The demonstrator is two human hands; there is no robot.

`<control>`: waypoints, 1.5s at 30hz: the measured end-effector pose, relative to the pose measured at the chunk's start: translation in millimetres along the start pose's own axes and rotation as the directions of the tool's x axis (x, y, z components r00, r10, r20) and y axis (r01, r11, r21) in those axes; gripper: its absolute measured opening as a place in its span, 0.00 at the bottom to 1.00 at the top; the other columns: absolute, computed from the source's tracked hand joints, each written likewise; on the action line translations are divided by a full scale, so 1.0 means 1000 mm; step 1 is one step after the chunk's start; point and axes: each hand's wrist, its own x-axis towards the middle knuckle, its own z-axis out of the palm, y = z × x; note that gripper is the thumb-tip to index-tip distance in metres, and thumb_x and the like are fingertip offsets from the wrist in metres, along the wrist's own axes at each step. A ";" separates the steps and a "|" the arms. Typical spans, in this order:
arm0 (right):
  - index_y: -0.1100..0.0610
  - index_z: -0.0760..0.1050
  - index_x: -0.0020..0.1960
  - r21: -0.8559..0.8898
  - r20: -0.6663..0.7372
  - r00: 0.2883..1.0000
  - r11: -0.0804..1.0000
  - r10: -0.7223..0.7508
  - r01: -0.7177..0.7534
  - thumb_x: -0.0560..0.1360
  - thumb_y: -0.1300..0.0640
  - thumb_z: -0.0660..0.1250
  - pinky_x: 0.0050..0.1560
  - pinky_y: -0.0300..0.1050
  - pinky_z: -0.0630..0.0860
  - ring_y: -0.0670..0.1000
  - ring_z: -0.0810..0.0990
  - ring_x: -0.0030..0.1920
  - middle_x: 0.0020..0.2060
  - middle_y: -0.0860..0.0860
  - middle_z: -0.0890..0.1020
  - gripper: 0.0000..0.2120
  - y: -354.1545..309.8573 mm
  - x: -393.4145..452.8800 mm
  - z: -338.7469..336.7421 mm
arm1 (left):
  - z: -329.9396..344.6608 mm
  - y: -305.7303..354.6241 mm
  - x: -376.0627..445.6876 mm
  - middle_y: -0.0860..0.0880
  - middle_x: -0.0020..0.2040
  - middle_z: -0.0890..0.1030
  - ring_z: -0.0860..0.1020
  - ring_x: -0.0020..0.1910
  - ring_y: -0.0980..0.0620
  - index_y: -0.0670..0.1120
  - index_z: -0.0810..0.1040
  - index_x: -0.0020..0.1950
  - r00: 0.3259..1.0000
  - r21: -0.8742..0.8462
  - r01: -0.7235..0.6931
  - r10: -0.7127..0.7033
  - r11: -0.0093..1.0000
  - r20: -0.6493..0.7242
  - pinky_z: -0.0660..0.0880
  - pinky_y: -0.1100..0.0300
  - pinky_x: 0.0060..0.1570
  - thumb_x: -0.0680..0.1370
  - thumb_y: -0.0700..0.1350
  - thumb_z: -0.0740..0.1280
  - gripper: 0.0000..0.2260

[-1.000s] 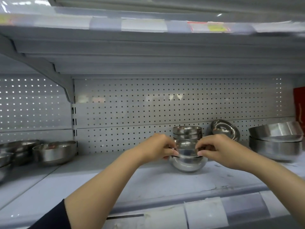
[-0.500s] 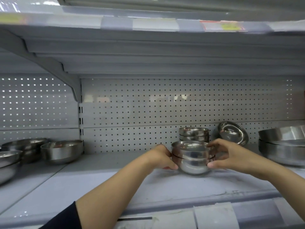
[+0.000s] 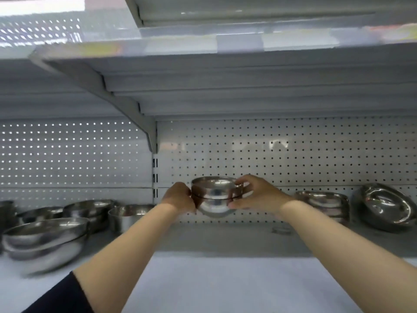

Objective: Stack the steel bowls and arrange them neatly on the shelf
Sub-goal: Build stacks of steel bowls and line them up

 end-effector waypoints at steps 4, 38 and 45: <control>0.54 0.72 0.60 0.006 0.028 1.000 1.000 0.006 -0.006 0.65 0.60 0.77 0.41 0.28 0.76 0.40 0.75 0.45 0.48 0.46 0.77 0.26 0.005 0.038 0.037 | 0.019 -0.043 0.021 0.50 0.36 0.77 0.79 0.48 0.50 0.46 0.74 0.36 0.991 -0.002 0.038 -0.038 0.999 -0.131 0.67 0.67 0.41 0.75 0.45 0.67 0.09; 0.49 0.71 0.62 -0.172 -0.484 0.873 0.972 0.060 -0.163 0.70 0.47 0.72 0.46 0.42 0.75 0.51 0.76 0.54 0.61 0.52 0.75 0.23 0.057 -0.028 -0.138 | 0.044 0.109 -0.029 0.52 0.57 0.77 0.76 0.56 0.52 0.51 0.77 0.58 0.936 -0.044 -0.300 0.303 0.953 0.176 0.72 0.61 0.54 0.74 0.49 0.69 0.13; 0.50 0.66 0.68 -0.082 -0.398 0.861 0.922 0.317 -0.378 0.68 0.44 0.73 0.52 0.46 0.75 0.55 0.73 0.60 0.67 0.55 0.70 0.32 0.138 -0.041 -0.163 | 0.142 0.184 0.003 0.49 0.37 0.69 0.71 0.36 0.52 0.40 0.71 0.43 0.934 -0.240 -0.170 0.234 0.956 0.270 0.73 0.60 0.43 0.76 0.38 0.64 0.04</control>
